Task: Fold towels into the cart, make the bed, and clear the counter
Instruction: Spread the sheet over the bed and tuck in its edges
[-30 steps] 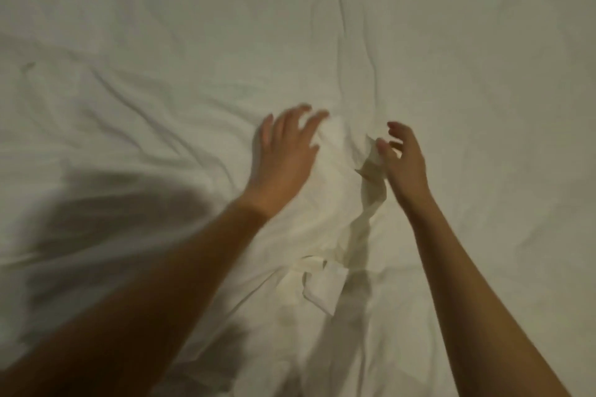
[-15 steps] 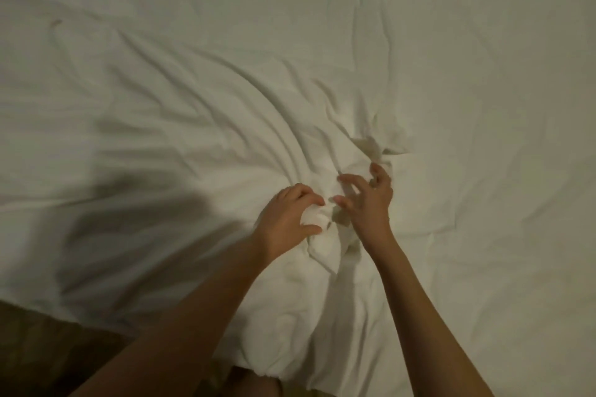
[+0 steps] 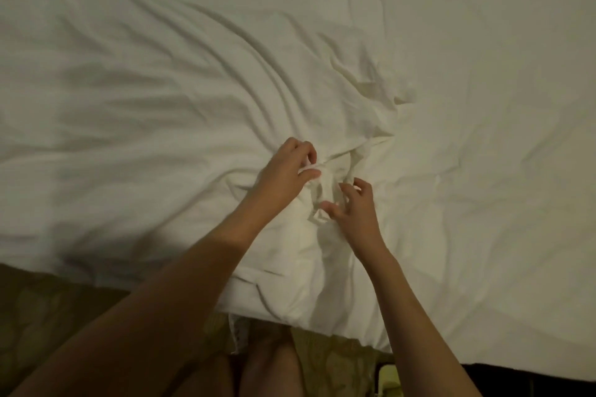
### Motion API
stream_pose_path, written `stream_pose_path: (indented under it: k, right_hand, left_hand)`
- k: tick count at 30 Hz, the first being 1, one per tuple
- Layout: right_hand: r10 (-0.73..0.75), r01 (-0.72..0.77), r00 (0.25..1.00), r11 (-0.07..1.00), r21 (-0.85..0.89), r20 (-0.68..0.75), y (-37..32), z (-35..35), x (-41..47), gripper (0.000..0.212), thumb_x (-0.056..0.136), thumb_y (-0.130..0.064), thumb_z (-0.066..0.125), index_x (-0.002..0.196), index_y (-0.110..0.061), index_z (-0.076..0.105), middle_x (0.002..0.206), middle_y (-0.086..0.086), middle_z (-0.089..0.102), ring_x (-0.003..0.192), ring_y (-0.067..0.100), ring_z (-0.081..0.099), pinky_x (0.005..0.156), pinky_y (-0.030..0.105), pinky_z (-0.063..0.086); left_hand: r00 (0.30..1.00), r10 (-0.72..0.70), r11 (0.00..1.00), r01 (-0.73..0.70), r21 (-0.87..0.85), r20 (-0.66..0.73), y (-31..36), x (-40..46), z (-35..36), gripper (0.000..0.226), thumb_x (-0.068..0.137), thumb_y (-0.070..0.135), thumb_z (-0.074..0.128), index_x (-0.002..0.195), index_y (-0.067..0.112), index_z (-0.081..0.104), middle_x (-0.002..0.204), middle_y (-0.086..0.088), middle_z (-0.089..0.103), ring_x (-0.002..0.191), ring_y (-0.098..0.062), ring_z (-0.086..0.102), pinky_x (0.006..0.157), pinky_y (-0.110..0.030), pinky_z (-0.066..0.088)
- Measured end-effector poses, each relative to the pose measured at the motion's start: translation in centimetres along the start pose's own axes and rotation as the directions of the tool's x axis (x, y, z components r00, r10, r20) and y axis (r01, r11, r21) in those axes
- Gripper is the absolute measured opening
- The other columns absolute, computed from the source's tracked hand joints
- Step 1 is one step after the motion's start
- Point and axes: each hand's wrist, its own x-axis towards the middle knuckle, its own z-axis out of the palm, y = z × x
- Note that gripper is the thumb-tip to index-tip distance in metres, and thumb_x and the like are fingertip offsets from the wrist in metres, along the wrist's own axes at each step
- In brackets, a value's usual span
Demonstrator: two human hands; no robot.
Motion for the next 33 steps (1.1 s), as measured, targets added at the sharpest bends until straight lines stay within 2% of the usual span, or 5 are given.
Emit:
stream_pose_path:
  k: [5,16,25,30,33]
  right_hand:
    - [-0.091,0.077,0.981,0.993,-0.084,-0.170,0.8,-0.1,-0.3,0.015,0.081,-0.007,0.070,0.096,-0.003,0.069,0.128,0.014,0.041,0.117,0.026,0.045,0.093,0.021,0.036]
    - [0.087,-0.031,0.979,0.958,0.287,-0.186,3.5,-1.2,-7.0,0.041,0.092,-0.001,0.040,0.110,-0.025,0.069,0.120,-0.004,0.065,0.115,0.014,0.056,0.099,0.036,0.047]
    - [-0.206,0.199,0.978,0.904,-0.379,0.022,8.1,-0.8,-12.7,0.031,0.087,0.005,0.052,0.105,-0.011,0.071,0.114,0.007,0.062,0.109,0.022,0.052,0.082,0.018,0.032]
    - [0.006,-0.058,0.931,0.989,-0.133,-0.366,10.1,-1.9,-14.6,0.039,0.079,0.018,0.045,0.096,-0.005,0.072,0.106,0.007,0.058,0.107,0.026,0.052,0.086,0.017,0.034]
    - [0.000,-0.026,0.981,0.991,-0.128,-0.193,9.6,-1.2,-14.7,0.037,0.080,0.015,0.047,0.094,-0.007,0.073,0.103,0.005,0.062,0.099,0.019,0.056,0.083,0.017,0.040]
  left_hand:
    - [0.986,0.140,0.938,-0.101,0.331,-0.095,-1.9,-2.5,0.1,0.033,0.083,0.034,0.069,0.112,0.019,0.065,0.112,-0.002,0.050,0.103,-0.021,0.047,0.087,-0.035,0.042]
    - [0.994,0.039,0.992,-0.051,0.119,0.097,-0.9,-10.6,2.9,0.019,0.096,0.033,0.050,0.099,0.025,0.066,0.082,0.013,0.065,0.079,-0.010,0.059,0.068,-0.027,0.042]
    - [0.934,-0.031,0.978,-0.045,0.206,0.355,-1.8,-16.5,7.4,0.027,0.099,0.026,0.041,0.111,0.029,0.065,0.089,0.006,0.064,0.082,-0.012,0.056,0.071,-0.024,0.039]
    - [0.931,-0.210,0.972,0.232,-0.040,0.299,-2.7,-14.9,6.6,0.023,0.094,0.014,0.046,0.102,0.023,0.065,0.076,0.004,0.061,0.056,-0.002,0.050,0.058,-0.020,0.039]
    - [0.930,-0.226,0.973,0.229,0.025,0.290,-3.2,-14.8,5.9,0.024,0.089,0.011,0.048,0.100,0.022,0.066,0.077,0.006,0.061,0.069,-0.007,0.057,0.065,-0.021,0.043]
